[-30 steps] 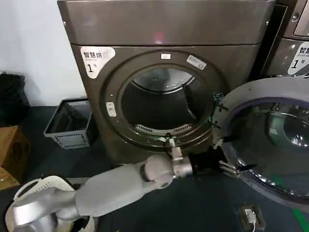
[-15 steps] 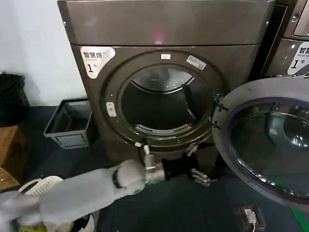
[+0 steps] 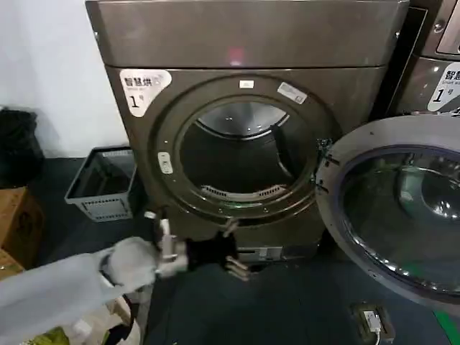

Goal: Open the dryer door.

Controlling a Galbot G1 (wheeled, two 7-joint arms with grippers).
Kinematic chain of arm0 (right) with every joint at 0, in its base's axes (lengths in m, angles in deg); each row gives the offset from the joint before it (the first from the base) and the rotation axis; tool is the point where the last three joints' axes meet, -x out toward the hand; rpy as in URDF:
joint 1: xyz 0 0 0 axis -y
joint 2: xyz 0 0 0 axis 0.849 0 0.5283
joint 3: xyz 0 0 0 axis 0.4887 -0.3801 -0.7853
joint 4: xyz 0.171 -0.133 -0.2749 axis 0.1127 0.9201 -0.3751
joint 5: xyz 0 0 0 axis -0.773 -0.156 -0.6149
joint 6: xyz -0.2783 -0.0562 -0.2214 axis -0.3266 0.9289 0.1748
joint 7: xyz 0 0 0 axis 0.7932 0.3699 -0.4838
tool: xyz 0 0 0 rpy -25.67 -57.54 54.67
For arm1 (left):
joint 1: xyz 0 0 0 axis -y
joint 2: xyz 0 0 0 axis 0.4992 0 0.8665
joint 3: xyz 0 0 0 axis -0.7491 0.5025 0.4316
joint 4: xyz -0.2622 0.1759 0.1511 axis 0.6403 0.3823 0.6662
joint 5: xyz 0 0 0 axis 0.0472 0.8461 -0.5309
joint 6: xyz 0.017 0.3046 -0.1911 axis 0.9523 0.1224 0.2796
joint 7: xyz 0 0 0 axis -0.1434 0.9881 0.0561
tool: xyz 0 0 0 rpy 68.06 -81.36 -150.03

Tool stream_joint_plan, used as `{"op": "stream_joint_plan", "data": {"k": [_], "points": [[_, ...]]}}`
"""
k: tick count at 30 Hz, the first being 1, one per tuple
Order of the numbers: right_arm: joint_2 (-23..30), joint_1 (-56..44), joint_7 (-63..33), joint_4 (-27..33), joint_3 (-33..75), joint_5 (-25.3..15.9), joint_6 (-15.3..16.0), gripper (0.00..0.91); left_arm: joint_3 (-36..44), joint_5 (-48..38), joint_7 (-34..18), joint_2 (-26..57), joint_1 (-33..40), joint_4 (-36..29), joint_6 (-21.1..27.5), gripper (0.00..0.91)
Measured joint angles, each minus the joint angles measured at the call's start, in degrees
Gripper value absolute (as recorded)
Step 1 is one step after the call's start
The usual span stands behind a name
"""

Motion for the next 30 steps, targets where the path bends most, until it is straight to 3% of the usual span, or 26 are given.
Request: {"op": "stream_joint_plan", "data": {"k": [13, 24, 30], "points": [[-0.54, 1.25, 0.31, 0.09, -1.08, 0.0, -0.04, 0.907, -5.1, 7.58, 2.38, 17.96, -7.83, -2.54, 2.32, 0.907], [-0.8, 1.55, 0.49, 0.54, -1.24, 0.05, -0.18, 0.907, -8.04, 12.98, 1.36, 31.2, -15.08, -3.42, 5.41, 0.907], [-0.51, 1.8, 0.54, 0.82, -1.48, 0.05, -0.33, 0.907, -8.59, 11.07, 0.67, 34.82, -17.9, -2.46, 9.01, 0.907]]}}
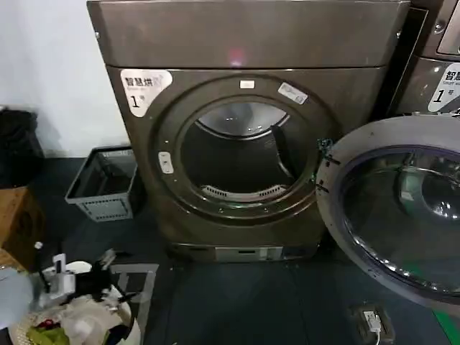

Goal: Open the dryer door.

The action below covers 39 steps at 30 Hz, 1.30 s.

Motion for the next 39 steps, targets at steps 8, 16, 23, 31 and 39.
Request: {"op": "stream_joint_plan", "data": {"k": [8, 16, 23, 31, 39], "points": [[0.28, -0.01, 0.04, 0.43, 0.03, 0.01, -0.18, 0.907, -0.18, -7.49, -2.22, 2.55, -2.11, 0.02, 7.08, 0.907], [0.31, 0.09, 0.08, 0.62, -0.07, 0.02, -0.27, 0.907, -0.14, -13.23, -1.69, 4.35, -3.62, -0.3, 12.56, 0.907], [0.22, 0.11, 0.15, 1.13, -0.07, 0.01, -0.41, 0.907, -0.01, -13.99, 0.11, 5.35, -5.2, 0.97, 14.68, 0.907], [0.22, 0.78, 0.17, 1.1, -0.63, -0.15, -0.44, 0.907, -0.01, -13.56, 0.69, 5.59, -5.63, 4.32, 15.4, 0.907], [0.32, 1.19, 0.17, 0.96, -1.11, -0.23, -0.46, 0.907, 0.04, -12.75, 1.47, 6.09, -5.7, 5.36, 16.36, 0.907]]}}
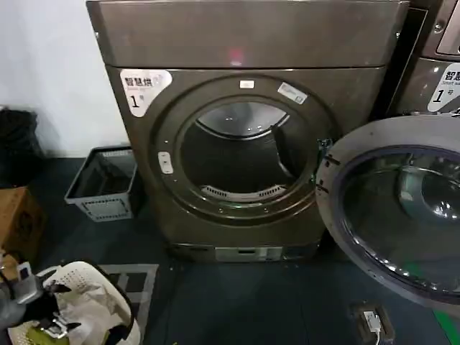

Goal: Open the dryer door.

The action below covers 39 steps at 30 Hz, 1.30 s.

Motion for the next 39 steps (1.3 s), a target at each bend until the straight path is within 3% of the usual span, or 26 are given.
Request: {"op": "stream_joint_plan", "data": {"k": [20, 39], "points": [[-0.03, 0.05, 0.09, 0.19, 0.05, -0.1, -0.12, 0.907, 0.18, 1.76, 1.25, 0.22, -1.04, 3.43, 1.26, 0.907], [-0.25, -0.37, 0.43, 0.26, 0.53, 0.08, -0.31, 0.907, 0.37, 2.56, 1.78, 0.39, -1.24, 2.76, 2.76, 0.907]]}}
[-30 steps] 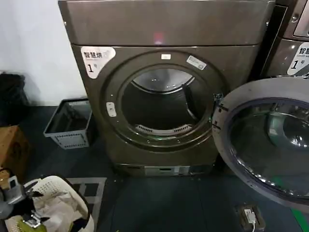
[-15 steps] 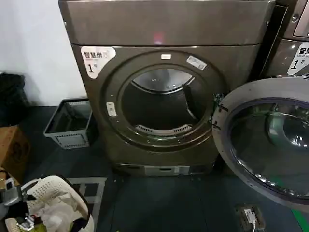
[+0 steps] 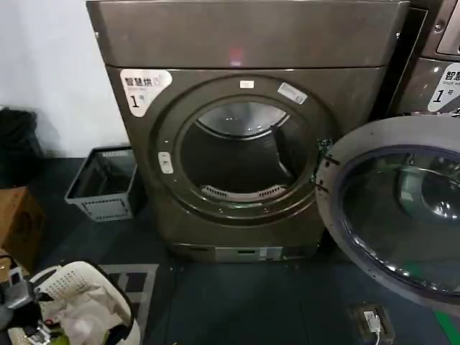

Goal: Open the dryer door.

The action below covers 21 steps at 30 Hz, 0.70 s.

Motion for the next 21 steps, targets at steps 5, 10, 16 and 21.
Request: {"op": "stream_joint_plan", "data": {"k": [5, 10, 16, 21], "points": [[0.1, 0.12, 0.07, -0.29, -0.15, 0.02, -0.01, 0.907, -0.16, -0.15, -0.2, -0.04, 0.1, 0.64, -0.17, 0.907], [0.13, 0.21, 0.13, -0.34, -0.18, 0.02, -0.07, 0.907, -0.18, 0.02, -0.22, -0.11, 0.12, 0.85, -0.39, 0.907], [0.13, 0.52, 0.2, -0.5, -0.18, 0.02, -0.06, 0.907, -0.18, 1.28, -0.09, -0.4, 0.08, 1.42, -0.75, 0.907], [0.21, 0.77, 0.28, -0.52, -0.34, -0.01, -0.06, 0.907, -0.15, 1.94, -0.15, -0.34, 0.05, 1.49, -0.97, 0.907]]}}
